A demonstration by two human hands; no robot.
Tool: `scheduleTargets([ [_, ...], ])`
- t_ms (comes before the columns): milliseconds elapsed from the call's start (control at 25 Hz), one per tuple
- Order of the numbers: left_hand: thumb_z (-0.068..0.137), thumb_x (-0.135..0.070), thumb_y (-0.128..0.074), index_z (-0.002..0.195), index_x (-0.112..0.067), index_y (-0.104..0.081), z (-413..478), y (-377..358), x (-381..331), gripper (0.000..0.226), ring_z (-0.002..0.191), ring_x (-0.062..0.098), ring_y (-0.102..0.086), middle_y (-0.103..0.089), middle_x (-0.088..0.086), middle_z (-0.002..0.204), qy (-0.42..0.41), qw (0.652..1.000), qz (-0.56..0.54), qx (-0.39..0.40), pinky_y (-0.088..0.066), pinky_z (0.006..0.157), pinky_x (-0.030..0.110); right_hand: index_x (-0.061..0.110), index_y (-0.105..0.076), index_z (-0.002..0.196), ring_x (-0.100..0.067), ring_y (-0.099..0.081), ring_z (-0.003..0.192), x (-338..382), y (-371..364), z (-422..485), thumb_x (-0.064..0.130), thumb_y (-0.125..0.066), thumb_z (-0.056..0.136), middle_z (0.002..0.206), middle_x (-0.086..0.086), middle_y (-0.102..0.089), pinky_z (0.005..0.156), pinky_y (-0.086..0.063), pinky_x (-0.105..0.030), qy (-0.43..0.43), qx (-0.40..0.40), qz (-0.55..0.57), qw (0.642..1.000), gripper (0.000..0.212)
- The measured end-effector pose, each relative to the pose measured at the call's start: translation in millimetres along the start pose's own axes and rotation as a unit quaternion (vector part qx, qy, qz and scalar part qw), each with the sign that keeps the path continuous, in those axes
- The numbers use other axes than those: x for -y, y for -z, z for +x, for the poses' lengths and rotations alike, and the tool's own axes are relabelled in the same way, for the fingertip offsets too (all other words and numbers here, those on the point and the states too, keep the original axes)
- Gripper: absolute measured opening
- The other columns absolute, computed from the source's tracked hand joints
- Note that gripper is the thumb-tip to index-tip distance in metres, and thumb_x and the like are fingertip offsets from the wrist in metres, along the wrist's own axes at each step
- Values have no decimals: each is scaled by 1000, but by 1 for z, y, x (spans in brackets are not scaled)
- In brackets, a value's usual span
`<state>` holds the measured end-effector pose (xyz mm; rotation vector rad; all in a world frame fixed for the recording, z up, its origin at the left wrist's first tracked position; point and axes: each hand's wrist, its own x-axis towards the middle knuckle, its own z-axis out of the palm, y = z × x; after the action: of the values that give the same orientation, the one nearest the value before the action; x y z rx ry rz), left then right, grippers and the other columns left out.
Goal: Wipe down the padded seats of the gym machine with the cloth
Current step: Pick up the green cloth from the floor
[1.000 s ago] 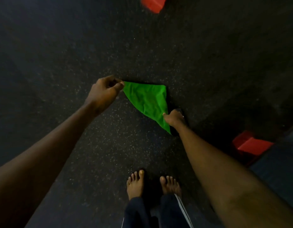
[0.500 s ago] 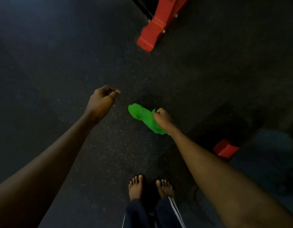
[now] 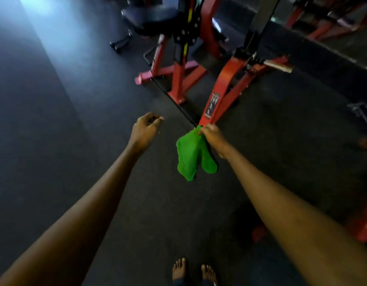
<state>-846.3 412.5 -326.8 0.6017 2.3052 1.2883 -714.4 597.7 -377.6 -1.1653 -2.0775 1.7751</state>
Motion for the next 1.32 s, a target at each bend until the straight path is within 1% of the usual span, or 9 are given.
scheduleTargets([
  [160, 82, -45, -57, 97, -18, -72, -14, 63, -86, 34, 76, 24, -68, -72, 5, 89, -32, 998, -17, -45, -55, 75, 38, 20, -52, 67, -8, -45, 66, 142, 58, -56, 17, -58, 84, 68, 3, -52, 63, -38, -25, 99, -41, 34, 994, 19],
  [400, 66, -59, -57, 80, -19, -70, -7, 114, -166, 45, 83, 32, -70, -72, 8, 81, -56, 994, -51, -85, -57, 78, 48, 21, -57, 69, -6, -52, 64, 314, 105, -121, 18, -58, 79, 70, 4, -57, 52, -41, -13, 213, -61, 100, 970, 10],
  [520, 69, -54, -55, 79, -21, -66, 13, 113, -182, 37, 94, 34, -70, -74, 16, 96, -31, 996, -70, -46, -56, 84, 47, 20, -60, 72, -7, -56, 68, 360, 118, -137, 8, -56, 89, 68, 8, -63, 54, -43, -16, 238, -65, 120, 962, 21],
  [600, 74, -55, -56, 92, -19, -65, -2, 106, -211, 41, 89, 33, -69, -71, 22, 111, -18, 996, -92, -12, -57, 74, 41, 19, -60, 71, -8, -55, 66, 377, 124, -143, 6, -55, 89, 64, 9, -62, 54, -43, -17, 246, -68, 129, 958, 23],
  [760, 107, -42, -39, 120, -14, -55, -37, 85, -250, 35, 57, 13, -56, -58, 7, 94, 32, 981, -183, 49, -43, 43, 23, 19, -63, 68, -15, -57, 66, 388, 128, -150, 20, -60, 66, 55, 10, -63, 60, -44, -27, 242, -77, 171, 952, 4],
  [880, 97, -55, -46, 118, -13, -64, -37, 81, -255, 50, 63, 22, -60, -64, 8, 88, 110, 954, -259, 97, -45, 53, 25, 19, -65, 67, -19, -58, 69, 391, 132, -153, 24, -58, 58, 56, 7, -64, 65, -46, -29, 234, -69, 188, 951, 12],
  [1040, 101, -30, -49, 107, -10, -64, -32, 106, -271, 26, 86, 28, -62, -74, 12, 79, 123, 921, -347, 130, -46, 69, 37, 19, -65, 66, -25, -55, 79, 381, 151, -152, 22, -58, 69, 72, -4, -60, 72, -43, -35, 225, -90, 180, 953, 8],
  [1200, 97, -25, -60, 96, -10, -66, -26, 145, -289, 16, 71, 24, -70, -75, 8, 72, 96, 939, -307, 121, -55, 62, 32, 18, -61, 86, -22, -55, 91, 361, 179, -138, 15, -57, 89, 89, -4, -59, 75, -44, -33, 203, -139, 126, 961, 6],
  [1320, 93, -13, -68, 101, -7, -66, -22, 161, -310, 10, 75, 21, -67, -71, 11, 89, 48, 969, -224, 95, -56, 67, 31, 17, -57, 109, -21, -59, 97, 347, 197, -123, 8, -58, 97, 105, -6, -60, 86, -52, -39, 185, -197, 118, 955, 15],
])
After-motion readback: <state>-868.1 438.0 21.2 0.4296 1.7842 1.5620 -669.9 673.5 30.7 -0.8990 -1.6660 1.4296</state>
